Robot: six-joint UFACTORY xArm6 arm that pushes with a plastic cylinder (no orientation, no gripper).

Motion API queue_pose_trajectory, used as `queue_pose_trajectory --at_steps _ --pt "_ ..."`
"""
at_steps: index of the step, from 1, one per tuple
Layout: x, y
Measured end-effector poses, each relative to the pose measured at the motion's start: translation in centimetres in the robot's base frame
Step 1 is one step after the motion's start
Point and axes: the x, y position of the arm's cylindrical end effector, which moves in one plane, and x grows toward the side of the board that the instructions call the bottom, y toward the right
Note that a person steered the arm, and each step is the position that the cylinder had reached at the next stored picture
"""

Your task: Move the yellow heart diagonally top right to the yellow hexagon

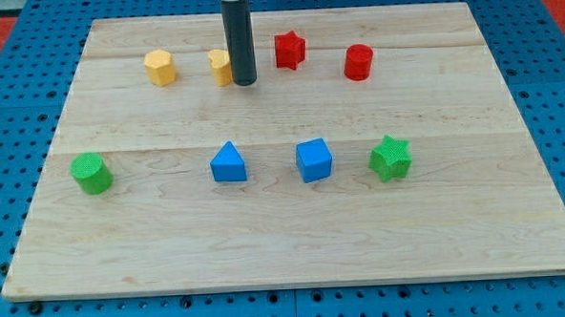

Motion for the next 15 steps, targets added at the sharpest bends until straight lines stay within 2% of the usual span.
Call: queue_pose_trajectory --at_steps 1,2,3,4,5,8,9,10,11,13,15 --pt "0.0 2.1" --pt "-3.0 -4.5" --pt "-6.0 -6.6" --pt "-5.6 -8.7" --pt "-4.2 -8.7" --pt "4.0 -7.0" --pt "-2.0 -10.5" --pt "-4.3 -10.7" --pt "-5.6 -14.5" --pt "-3.8 -5.7" --pt "-12.8 -11.0"
